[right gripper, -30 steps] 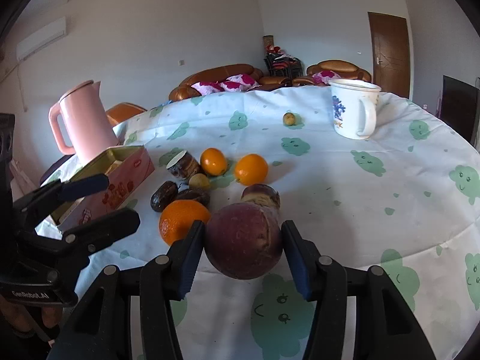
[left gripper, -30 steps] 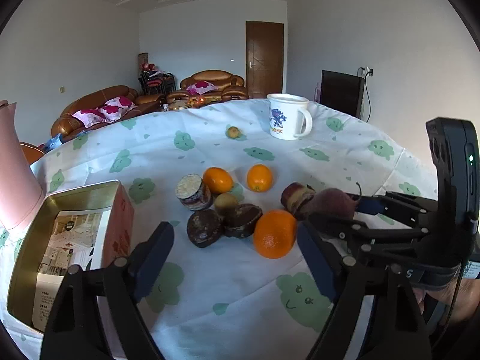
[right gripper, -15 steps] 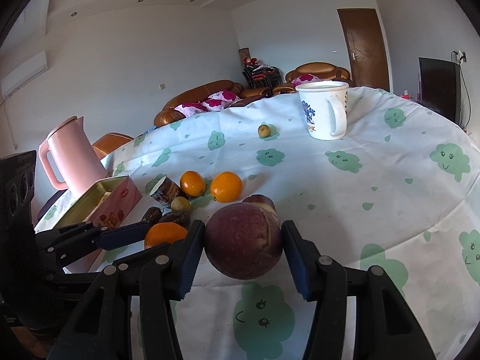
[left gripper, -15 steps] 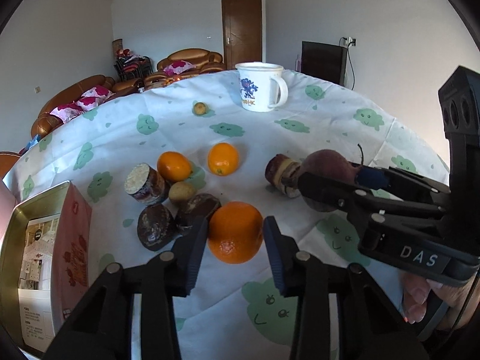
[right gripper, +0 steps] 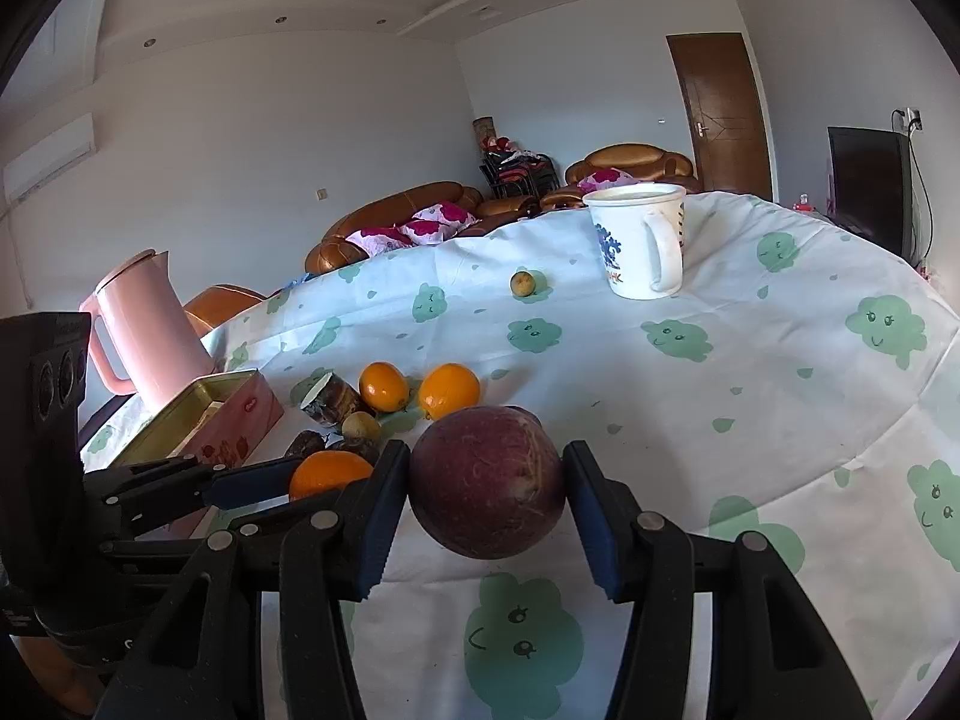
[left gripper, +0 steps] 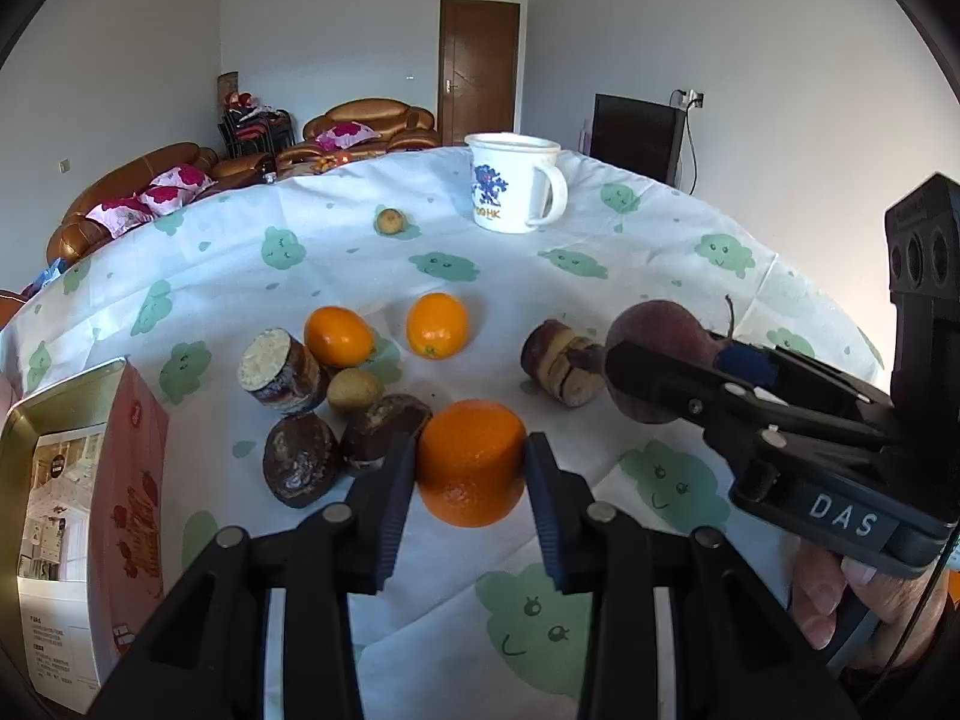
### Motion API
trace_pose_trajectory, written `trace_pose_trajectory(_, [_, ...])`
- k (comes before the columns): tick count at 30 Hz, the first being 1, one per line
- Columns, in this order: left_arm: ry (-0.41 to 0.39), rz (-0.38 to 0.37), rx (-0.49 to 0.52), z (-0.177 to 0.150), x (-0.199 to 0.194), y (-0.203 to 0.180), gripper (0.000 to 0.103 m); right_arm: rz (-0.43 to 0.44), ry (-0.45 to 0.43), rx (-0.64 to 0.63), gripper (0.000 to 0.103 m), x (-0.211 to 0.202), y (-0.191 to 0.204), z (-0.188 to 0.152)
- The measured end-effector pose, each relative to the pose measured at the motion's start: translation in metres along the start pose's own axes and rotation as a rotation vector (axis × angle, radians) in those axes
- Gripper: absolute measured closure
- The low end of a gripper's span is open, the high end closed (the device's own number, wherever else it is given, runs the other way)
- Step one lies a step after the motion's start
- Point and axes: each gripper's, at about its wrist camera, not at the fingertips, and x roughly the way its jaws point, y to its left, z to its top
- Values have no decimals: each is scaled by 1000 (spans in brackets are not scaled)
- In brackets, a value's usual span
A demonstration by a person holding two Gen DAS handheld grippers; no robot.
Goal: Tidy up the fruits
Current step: 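Lift and carry the dark red fruit and the orange toward the gold tin box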
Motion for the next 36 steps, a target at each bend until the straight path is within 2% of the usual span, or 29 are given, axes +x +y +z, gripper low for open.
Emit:
trace_pose_trajectory(21, [-146,44,-40,-2,-26,9,65,3,-36,-33,49,-5,5,-2])
trace_pose_trajectory(36, [-200,62,-39,-4,-36,9,65,6,-75,-65,49,-10,10,-3])
